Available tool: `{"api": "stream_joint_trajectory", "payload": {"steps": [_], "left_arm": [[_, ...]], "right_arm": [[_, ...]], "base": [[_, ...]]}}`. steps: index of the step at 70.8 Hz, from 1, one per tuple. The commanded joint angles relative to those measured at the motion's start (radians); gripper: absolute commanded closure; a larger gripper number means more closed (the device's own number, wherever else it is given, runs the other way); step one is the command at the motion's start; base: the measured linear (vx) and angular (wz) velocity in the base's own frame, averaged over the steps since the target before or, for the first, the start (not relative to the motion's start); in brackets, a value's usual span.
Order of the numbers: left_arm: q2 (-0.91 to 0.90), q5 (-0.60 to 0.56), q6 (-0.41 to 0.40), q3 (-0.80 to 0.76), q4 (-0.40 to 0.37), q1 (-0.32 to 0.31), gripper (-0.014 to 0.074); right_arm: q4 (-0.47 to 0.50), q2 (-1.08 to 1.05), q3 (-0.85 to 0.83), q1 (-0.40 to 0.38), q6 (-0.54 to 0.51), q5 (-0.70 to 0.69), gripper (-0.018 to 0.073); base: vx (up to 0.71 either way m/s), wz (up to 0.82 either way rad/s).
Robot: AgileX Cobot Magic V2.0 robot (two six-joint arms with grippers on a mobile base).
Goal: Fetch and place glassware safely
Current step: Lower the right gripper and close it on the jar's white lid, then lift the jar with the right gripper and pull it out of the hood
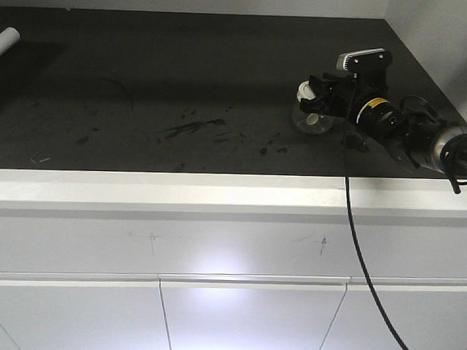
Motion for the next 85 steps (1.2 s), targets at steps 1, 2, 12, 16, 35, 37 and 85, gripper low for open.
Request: {"api": "stream_joint_trajectory", "payload": {"steps": [1, 2, 12, 16, 35, 37, 85], "left_arm": [[-0.003, -0.067, -0.007, -0.025, -0.013, 0.0, 0.0603], [-0.003, -0.067, -0.007, -0.025, -0.013, 0.0, 0.0603], [-0.003, -0.067, -0.007, -0.025, -0.013, 0.0, 0.0603], [-0.003, -0.067, -0.007, -0.025, -0.013, 0.0, 0.0603], [-0.003, -0.067, -0.007, -0.025, -0.013, 0.0, 0.0603], [-0.003, -0.067, -0.007, -0.025, -0.013, 0.0, 0.0603], [-0.003, -0.067, -0.007, -0.025, -0.013, 0.0, 0.0603]], "right_arm": [[0.017, -0.068, -0.029, -0.005, 0.001, -0.049, 0.0566], [0.017, -0.071, -0.029, -0.005, 0.001, -0.046, 0.0566], [0.009, -0.127, -0.005, -0.004, 0.013, -0.028, 0.0563], [0.01, -0.154, 0.015, -0.004, 0.016, -0.023, 0.0564], [0.01, -0.347, 0.246, -0.004, 0.015, -0.024, 0.0563], [0.01, -0.37, 0.273, -0.004, 0.014, -0.027, 0.0563], [0.009, -0.922, 0.882, 0.056, -0.007, -0.16, 0.0563]], "base": [[0.0, 0.0], [0.0, 0.0], [0.0, 0.0], [0.0, 0.0], [0.0, 0.0], [0.0, 0.0], [0.0, 0.0]]}}
